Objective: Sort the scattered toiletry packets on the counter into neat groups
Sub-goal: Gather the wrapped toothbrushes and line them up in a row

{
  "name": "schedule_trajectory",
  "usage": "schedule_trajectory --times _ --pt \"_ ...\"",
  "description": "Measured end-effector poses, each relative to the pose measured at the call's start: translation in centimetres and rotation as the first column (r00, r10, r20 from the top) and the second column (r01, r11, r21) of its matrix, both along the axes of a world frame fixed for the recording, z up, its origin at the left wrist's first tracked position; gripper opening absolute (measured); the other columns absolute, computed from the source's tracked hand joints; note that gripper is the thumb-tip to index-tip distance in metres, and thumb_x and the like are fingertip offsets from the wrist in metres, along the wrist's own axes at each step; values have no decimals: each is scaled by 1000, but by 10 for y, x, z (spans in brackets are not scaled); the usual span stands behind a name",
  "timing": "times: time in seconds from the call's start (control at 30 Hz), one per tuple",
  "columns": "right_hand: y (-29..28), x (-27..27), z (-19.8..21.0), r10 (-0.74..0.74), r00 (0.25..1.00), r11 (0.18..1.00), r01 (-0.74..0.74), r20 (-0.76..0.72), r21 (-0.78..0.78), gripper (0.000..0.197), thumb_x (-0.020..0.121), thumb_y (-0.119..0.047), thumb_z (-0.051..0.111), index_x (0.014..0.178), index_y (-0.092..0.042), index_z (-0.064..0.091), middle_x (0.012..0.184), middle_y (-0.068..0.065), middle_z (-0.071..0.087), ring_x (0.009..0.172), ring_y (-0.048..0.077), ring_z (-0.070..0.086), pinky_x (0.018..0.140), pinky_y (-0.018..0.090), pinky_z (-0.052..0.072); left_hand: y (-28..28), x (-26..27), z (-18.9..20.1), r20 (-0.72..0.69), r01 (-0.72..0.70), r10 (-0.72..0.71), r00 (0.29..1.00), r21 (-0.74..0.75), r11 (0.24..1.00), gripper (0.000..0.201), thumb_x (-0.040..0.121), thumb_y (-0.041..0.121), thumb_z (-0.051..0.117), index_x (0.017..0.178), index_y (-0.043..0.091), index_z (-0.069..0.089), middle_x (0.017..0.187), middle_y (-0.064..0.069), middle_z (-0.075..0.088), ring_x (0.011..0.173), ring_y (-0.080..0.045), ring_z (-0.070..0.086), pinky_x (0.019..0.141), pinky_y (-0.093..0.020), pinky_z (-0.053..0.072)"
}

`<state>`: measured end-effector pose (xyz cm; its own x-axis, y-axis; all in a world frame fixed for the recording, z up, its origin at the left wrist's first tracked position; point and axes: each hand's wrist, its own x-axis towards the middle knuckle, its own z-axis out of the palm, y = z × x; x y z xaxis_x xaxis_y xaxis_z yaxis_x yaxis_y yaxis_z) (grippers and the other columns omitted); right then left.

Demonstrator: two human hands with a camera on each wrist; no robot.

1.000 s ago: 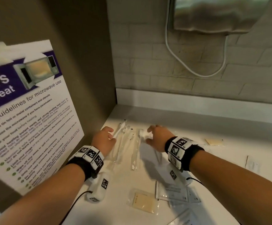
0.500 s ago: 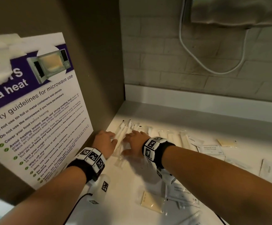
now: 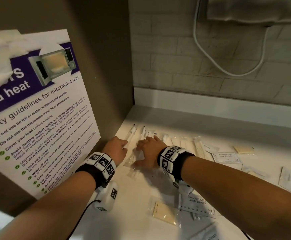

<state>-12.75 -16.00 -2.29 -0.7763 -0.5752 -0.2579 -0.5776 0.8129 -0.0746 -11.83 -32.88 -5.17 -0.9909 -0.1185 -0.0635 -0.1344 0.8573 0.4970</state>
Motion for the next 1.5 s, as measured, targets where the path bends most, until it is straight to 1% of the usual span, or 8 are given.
schedule_trajectory --times 0.2,0.4,0.63,0.9,1.13,1.27,1.37,1.5 --pt "-17 0 5 5 999 1000 -5 50 -5 70 81 -66 51 132 -18 52 135 4 56 132 28 41 117 47 11 1 -1 1 -8 -19 19 1000 -23 1000 38 94 12 57 132 10 60 137 -9 54 123 -24 56 106 -27 38" --pt "-17 -2 6 3 997 999 0 74 -37 71 82 -59 58 139 -19 45 138 3 54 133 26 42 118 46 15 0 1 2 -14 -34 34 999 9 999 38 91 11 60 129 11 61 135 -7 58 121 -22 58 104 -26 41" --pt "13 0 12 -44 999 991 45 12 -126 63 85 -54 57 137 -20 47 137 6 50 124 28 48 102 42 41 16 9 23 -172 60 -46 984 76 995 19 87 16 65 105 19 71 112 -2 65 94 -17 64 88 -28 49" --pt "42 10 7 -43 990 998 50 136 -49 55 83 -44 61 131 -19 54 139 2 50 125 24 50 104 40 43 47 23 27 49 132 -131 990 -14 991 32 77 33 76 104 18 70 90 7 62 84 -12 60 79 -23 48" --pt "62 7 3 -141 981 981 156 131 -114 60 81 -41 67 132 -19 44 131 1 45 108 24 57 87 34 48 57 23 26 87 123 -119 989 -38 992 24 80 17 68 103 18 63 100 -2 68 87 -19 62 77 -25 48" --pt "70 10 4 -138 982 985 150 128 -86 62 82 -45 65 134 -19 43 131 2 46 112 25 55 90 36 48 57 21 24 80 93 -91 993 -23 995 8 83 22 66 90 20 62 97 -1 68 84 -17 61 74 -24 46" --pt "64 12 5 -135 985 979 150 112 -141 68 81 -49 65 137 -19 41 133 1 46 114 23 53 93 36 47 58 21 22 91 53 -56 994 33 998 22 78 35 76 84 20 62 88 1 66 79 -15 64 74 -28 51" --pt "47 17 5 -119 981 985 135 152 -104 72 84 -51 63 140 -13 41 136 6 45 119 25 52 97 37 46 61 19 19 101 21 -28 994 67 998 23 74 25 79 84 20 59 87 -1 66 74 -17 66 70 -30 55"
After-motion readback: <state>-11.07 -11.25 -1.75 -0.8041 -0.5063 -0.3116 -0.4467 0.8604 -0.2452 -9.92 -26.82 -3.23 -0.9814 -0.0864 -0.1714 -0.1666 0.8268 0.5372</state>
